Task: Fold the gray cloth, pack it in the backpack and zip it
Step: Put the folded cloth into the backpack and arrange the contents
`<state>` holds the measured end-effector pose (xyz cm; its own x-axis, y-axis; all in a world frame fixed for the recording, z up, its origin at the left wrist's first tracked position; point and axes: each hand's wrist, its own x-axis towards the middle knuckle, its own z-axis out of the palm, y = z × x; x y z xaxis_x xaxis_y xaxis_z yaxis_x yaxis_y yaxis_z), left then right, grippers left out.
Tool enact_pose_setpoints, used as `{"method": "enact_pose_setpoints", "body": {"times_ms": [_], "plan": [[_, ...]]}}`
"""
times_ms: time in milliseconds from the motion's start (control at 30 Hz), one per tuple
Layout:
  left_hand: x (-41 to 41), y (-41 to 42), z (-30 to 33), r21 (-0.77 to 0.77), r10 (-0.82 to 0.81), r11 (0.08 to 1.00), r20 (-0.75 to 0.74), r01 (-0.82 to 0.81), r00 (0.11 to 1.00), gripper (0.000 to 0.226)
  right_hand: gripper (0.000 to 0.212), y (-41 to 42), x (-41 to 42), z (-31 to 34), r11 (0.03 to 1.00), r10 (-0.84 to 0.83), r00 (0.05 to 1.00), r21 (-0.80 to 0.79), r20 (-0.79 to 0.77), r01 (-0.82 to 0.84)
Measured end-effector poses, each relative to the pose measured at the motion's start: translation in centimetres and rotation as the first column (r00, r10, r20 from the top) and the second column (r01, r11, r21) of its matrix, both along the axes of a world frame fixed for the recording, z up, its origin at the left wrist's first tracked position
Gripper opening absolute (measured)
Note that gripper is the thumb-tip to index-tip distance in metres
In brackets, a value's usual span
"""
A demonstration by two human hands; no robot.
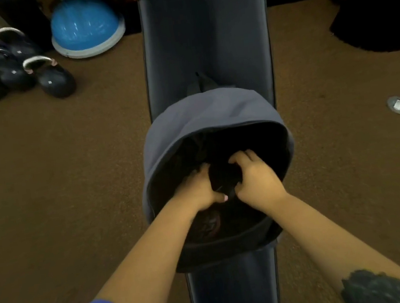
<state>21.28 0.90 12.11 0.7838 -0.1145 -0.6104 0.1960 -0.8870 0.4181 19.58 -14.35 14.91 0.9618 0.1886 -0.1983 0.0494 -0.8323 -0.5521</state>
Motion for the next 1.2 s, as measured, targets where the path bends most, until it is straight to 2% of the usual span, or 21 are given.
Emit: {"method": "enact_pose_setpoints", "body": {"times_ms": [67,133,300,500,567,667,733,933,1133,1200], "plan": [[0.8,0.0,-0.1,-0.010,-0.001,1.000,-0.007,0.001,1.000,0.098,0.061,0.8,-0.5,-0.5,0.987,0.081,0.993,-0.147,0.091,-0.067],[1.1,0.0,-0.4,-0.044,0.015,0.999,-0.004,-0.015,1.000,0.099,0.069,1.6,-0.7,-1.0,0.971,0.115,0.989,-0.221,0.092,-0.093],[1.0,0.2,-1.1,-0.149,0.099,0.984,-0.004,-0.099,0.995,0.101,0.090,2.7,0.1,-3.3,0.974,0.097,0.984,-0.188,-0.150,-0.125],[0.5,0.8,-0.9,-0.349,0.235,0.903,-0.086,-0.250,0.968,0.111,0.100,2.6,1.0,-3.6,0.976,0.140,0.980,-0.146,-0.141,-0.161],[0.0,1.2,-0.6,-0.446,0.261,0.840,-0.166,-0.308,0.951,0.102,0.096,1.8,1.0,-3.3,0.973,0.154,0.978,-0.151,-0.144,-0.175],[-0.5,1.1,-0.6,-0.562,0.296,0.735,-0.235,-0.378,0.926,0.066,0.088,0.3,1.0,-2.4,0.983,0.118,0.978,-0.120,-0.172,-0.140],[-0.6,0.4,-0.6,-0.599,0.300,0.706,-0.232,-0.379,0.925,0.048,0.083,-0.7,1.0,-1.8,0.990,0.080,0.978,-0.097,-0.193,-0.100],[-0.8,-2.0,-0.6,-0.685,0.277,0.618,-0.270,-0.386,0.922,0.033,0.081,-2.7,0.2,-0.8,0.993,0.011,0.973,-0.116,-0.229,-0.038],[-1.2,-2.5,-1.2,-0.741,0.342,0.467,-0.351,-0.482,0.871,0.030,0.082,-3.8,0.0,-0.1,0.986,-0.017,0.970,-0.164,-0.244,-0.024],[-1.3,-2.6,-1.5,-0.742,0.327,0.484,-0.338,-0.464,0.882,0.029,0.083,-3.8,-0.3,-0.2,0.981,-0.004,0.971,-0.190,-0.238,-0.043]]}}
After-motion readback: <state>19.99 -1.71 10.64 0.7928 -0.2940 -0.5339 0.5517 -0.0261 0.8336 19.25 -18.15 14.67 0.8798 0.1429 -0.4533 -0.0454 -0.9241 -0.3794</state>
